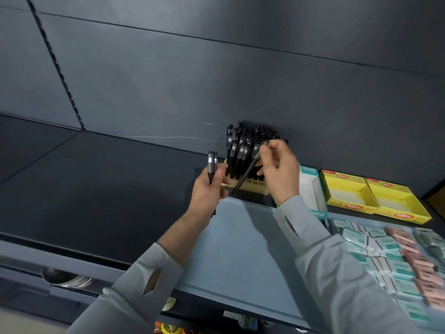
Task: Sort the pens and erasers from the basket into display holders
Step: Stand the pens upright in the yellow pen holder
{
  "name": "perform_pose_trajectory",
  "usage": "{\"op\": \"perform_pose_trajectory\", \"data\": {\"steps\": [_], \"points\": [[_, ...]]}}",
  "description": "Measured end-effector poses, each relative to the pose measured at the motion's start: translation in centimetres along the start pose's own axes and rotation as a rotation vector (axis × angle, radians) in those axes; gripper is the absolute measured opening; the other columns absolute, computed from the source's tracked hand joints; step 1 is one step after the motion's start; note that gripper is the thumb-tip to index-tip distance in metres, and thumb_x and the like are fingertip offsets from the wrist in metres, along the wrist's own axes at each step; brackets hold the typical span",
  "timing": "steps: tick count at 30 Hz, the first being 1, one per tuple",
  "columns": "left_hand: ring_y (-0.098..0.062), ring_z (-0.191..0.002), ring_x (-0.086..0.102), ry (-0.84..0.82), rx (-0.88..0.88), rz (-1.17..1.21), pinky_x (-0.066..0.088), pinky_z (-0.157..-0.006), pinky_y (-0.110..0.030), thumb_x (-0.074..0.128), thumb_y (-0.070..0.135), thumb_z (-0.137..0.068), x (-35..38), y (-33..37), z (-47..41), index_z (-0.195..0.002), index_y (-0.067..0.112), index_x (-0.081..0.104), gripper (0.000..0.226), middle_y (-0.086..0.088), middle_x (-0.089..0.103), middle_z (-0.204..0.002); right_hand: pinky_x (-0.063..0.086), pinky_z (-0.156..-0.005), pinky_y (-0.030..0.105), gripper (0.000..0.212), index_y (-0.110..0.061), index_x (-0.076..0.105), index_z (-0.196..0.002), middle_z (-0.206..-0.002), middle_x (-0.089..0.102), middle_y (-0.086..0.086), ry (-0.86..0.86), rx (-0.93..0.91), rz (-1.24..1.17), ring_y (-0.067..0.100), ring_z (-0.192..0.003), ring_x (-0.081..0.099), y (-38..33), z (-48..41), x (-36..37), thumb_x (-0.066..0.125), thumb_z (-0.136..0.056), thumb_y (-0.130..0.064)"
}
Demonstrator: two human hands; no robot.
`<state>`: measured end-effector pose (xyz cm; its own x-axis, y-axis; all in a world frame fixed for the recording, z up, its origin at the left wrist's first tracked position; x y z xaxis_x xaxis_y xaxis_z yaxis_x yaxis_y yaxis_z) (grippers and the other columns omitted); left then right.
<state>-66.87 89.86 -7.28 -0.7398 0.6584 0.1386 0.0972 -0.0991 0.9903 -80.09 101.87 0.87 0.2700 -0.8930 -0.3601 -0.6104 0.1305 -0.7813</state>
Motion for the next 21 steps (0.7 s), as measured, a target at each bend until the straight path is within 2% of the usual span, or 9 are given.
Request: {"op": "perform_pose_trajectory", "data": {"steps": [1, 4, 6, 8, 11, 14, 17, 21], "points": [[-0.005, -0.055, 0.049, 0.038, -0.001, -0.011, 0.045, -0.057, -0.021, 0.045, 0.032, -0.101, -0.6, -0.1, -0.2, -0.113, 0.024, 0.060, 0.021, 0.003, 0.055, -0.075, 0.056, -0.064, 0.050, 0.011, -0.026, 0.052, -0.089, -0.073, 0.064, -0.005, 0.056, -0.009, 0.013, 0.022, -0.066, 0.065, -0.1, -0.1, -0.9, 0.051, -0.093, -0.036], [-0.006, -0.050, 0.033, 0.115, -0.046, -0.010, 0.032, -0.052, -0.023, 0.043, 0.042, -0.100, -1.9, -0.5, -0.8, -0.105, 0.025, 0.054, 0.020, 0.006, 0.041, -0.071, 0.057, -0.065, 0.049, 0.007, -0.025, 0.052, -0.096, -0.076, 0.065, -0.005, 0.146, -0.065, 0.066, 0.018, -0.062, 0.067, -0.3, -0.4, -2.3, 0.049, -0.097, -0.031], [-0.005, -0.049, 0.030, 0.145, -0.094, 0.104, 0.029, -0.050, -0.022, 0.040, 0.032, -0.102, -2.1, -0.9, -0.9, -0.099, 0.025, 0.047, 0.011, 0.005, 0.043, -0.072, 0.057, -0.068, 0.047, 0.012, -0.018, 0.053, -0.101, -0.080, 0.068, -0.003, 0.131, -0.078, 0.099, 0.015, -0.064, 0.069, -0.2, -0.4, -2.0, 0.049, -0.099, -0.028], [-0.007, -0.053, 0.033, 0.145, -0.093, 0.178, 0.031, -0.051, -0.022, 0.037, 0.017, -0.103, -2.2, -0.7, -0.8, -0.108, 0.022, 0.048, 0.013, 0.003, 0.049, -0.077, 0.057, -0.070, 0.047, 0.013, -0.016, 0.054, -0.103, -0.082, 0.069, -0.002, 0.110, -0.096, 0.136, 0.015, -0.068, 0.070, -0.1, -0.3, -1.2, 0.049, -0.099, -0.027], [-0.007, -0.059, 0.040, 0.101, -0.037, 0.161, 0.040, -0.053, -0.019, 0.035, 0.008, -0.104, -2.1, -0.1, -0.6, -0.121, 0.014, 0.051, 0.025, 0.001, 0.054, -0.082, 0.057, -0.069, 0.046, 0.012, -0.018, 0.054, -0.103, -0.082, 0.070, -0.001, 0.081, -0.131, 0.205, 0.020, -0.070, 0.070, -0.1, -0.2, -0.2, 0.048, -0.099, -0.027], [-0.006, -0.061, 0.049, 0.071, 0.015, 0.148, 0.051, -0.062, -0.017, 0.038, 0.006, -0.103, -1.9, 0.5, -0.5, -0.116, 0.015, 0.054, 0.023, 0.001, 0.062, -0.084, 0.055, -0.067, 0.045, 0.013, -0.016, 0.053, -0.103, -0.081, 0.069, 0.003, 0.079, -0.174, 0.285, 0.028, -0.070, 0.067, -0.5, -0.5, 0.2, 0.047, -0.099, -0.026], [-0.008, -0.066, 0.056, 0.062, 0.028, 0.151, 0.054, -0.070, -0.021, 0.041, 0.008, -0.102, -1.9, 0.7, -0.5, -0.103, 0.017, 0.052, 0.014, -0.006, 0.068, -0.094, 0.053, -0.066, 0.043, 0.012, -0.012, 0.053, -0.104, -0.081, 0.069, 0.007, 0.074, -0.188, 0.348, 0.031, -0.070, 0.065, -0.5, -0.5, 0.4, 0.049, -0.099, -0.023], [-0.011, -0.069, 0.059, 0.045, 0.020, 0.170, 0.056, -0.076, -0.028, 0.044, 0.012, -0.102, -1.6, 0.5, -0.5, -0.101, 0.015, 0.050, 0.008, -0.007, 0.072, -0.098, 0.055, -0.065, 0.045, 0.010, -0.024, 0.051, -0.099, -0.082, 0.071, 0.003, -0.025, -0.159, 0.295, 0.030, -0.071, 0.068, 0.2, -0.2, 1.6, 0.049, -0.095, -0.033]]}}
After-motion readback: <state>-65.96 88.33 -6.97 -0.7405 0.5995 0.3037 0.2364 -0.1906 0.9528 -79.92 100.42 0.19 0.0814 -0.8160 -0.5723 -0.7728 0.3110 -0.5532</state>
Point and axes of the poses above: each hand's wrist, its own z-axis away from the middle knuckle, its own x-axis out of the palm, y = z × x, the point moved 9 cm from there along -z, towards the middle knuckle
